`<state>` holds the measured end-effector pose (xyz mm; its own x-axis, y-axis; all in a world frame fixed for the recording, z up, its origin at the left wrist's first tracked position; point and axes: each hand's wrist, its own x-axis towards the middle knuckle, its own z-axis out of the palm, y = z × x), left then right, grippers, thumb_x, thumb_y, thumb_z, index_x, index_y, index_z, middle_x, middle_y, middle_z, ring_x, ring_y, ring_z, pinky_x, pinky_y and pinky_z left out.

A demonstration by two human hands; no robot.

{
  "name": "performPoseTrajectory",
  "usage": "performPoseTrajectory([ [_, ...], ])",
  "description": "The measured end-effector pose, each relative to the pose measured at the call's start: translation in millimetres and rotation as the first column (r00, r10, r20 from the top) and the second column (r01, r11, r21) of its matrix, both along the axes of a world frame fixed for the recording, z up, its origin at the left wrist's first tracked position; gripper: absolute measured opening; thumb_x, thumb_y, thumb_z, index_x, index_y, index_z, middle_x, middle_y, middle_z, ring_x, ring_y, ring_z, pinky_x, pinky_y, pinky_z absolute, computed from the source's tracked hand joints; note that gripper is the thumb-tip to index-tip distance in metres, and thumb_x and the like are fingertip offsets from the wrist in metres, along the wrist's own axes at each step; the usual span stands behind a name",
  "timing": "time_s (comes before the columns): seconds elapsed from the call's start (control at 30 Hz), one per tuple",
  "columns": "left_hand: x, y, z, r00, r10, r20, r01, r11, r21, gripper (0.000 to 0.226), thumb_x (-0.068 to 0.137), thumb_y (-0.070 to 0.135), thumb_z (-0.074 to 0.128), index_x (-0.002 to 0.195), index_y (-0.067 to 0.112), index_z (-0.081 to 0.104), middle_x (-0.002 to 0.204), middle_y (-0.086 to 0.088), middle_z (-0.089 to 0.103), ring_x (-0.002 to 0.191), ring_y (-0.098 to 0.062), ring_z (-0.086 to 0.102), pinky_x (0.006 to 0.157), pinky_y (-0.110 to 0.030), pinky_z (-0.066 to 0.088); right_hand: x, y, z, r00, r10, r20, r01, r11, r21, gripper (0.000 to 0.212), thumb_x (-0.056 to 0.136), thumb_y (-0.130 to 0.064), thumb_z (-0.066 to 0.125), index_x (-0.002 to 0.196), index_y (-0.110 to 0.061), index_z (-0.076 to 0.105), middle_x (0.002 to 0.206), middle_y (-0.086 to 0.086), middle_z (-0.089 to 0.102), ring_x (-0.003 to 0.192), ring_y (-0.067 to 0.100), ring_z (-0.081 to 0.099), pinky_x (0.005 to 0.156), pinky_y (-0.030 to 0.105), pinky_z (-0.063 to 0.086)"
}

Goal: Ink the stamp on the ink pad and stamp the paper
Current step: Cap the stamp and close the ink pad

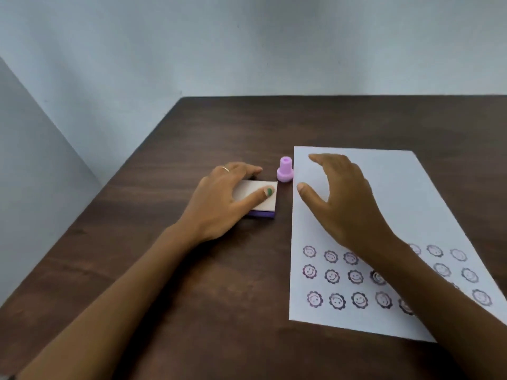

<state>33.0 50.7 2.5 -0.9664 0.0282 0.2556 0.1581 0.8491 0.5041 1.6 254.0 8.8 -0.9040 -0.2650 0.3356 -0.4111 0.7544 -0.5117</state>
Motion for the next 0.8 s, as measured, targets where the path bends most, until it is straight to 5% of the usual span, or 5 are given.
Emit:
performPoseTrajectory([
  [0.13, 1, -2, 0, 0.997, 0.034, -0.065, -0.035, 0.999, -0.01, 0.05, 0.085, 0.06, 0.039, 0.124, 0.032, 0.054, 0.129, 0.015, 0.054, 0.118, -0.004, 0.046, 0.102, -0.037, 0.039, 0, 0, -7, 0.996, -0.054, 0.068, 0.041, 0.983, 0.18, 0.057, 0.087, -0.046, 0.049, 0.136, -0.022, 0.034, 0.147, 0.004, 0.037, 0.134, 0.023, 0.034, 0.109, 0.038, 0.027],
  [0.3, 7, 2, 7, 0.992, 0.102, -0.075, -0.102, 0.995, 0.001, 0.054, 0.083, 0.054, 0.044, 0.128, 0.027, 0.053, 0.139, 0.01, 0.048, 0.126, -0.007, 0.043, 0.104, -0.032, 0.037, 9, -2, -3, 0.994, -0.074, 0.079, 0.054, 0.973, 0.222, 0.05, 0.088, -0.04, 0.048, 0.133, -0.018, 0.043, 0.145, 0.01, 0.041, 0.135, 0.028, 0.034, 0.11, 0.042, 0.025],
  [0.53, 7, 4, 22, 0.976, 0.209, 0.063, -0.213, 0.975, 0.06, 0.053, 0.085, 0.051, 0.042, 0.131, 0.025, 0.051, 0.143, 0.007, 0.045, 0.128, -0.009, 0.041, 0.105, -0.023, 0.027, 13, -7, 12, 0.985, -0.089, 0.145, 0.045, 0.959, 0.281, 0.052, 0.082, -0.032, 0.061, 0.128, -0.009, 0.05, 0.137, 0.019, 0.049, 0.128, 0.037, 0.043, 0.105, 0.047, 0.033],
  [0.7, 12, 9, 31, 0.956, 0.246, 0.158, -0.276, 0.938, 0.207, 0.049, 0.089, 0.043, 0.046, 0.132, 0.02, 0.046, 0.145, 0.003, 0.042, 0.132, -0.012, 0.039, 0.111, -0.034, 0.029, 12, -1, 21, 0.966, -0.035, 0.257, -0.048, 0.95, 0.309, 0.053, 0.089, -0.034, 0.049, 0.137, -0.013, 0.039, 0.148, 0.016, 0.035, 0.138, 0.034, 0.028, 0.112, 0.042, 0.018],
  [0.8, 11, 16, 40, 0.936, 0.258, 0.239, -0.326, 0.893, 0.31, 0.054, 0.09, 0.041, 0.049, 0.138, 0.018, 0.037, 0.151, -0.002, 0.033, 0.138, -0.011, 0.028, 0.118, -0.044, 0.016, 8, 2, 29, 0.944, -0.002, 0.329, -0.117, 0.933, 0.341, 0.055, 0.092, -0.038, 0.041, 0.142, -0.017, 0.028, 0.154, 0.012, 0.023, 0.143, 0.029, 0.016, 0.114, 0.037, 0.007],
])
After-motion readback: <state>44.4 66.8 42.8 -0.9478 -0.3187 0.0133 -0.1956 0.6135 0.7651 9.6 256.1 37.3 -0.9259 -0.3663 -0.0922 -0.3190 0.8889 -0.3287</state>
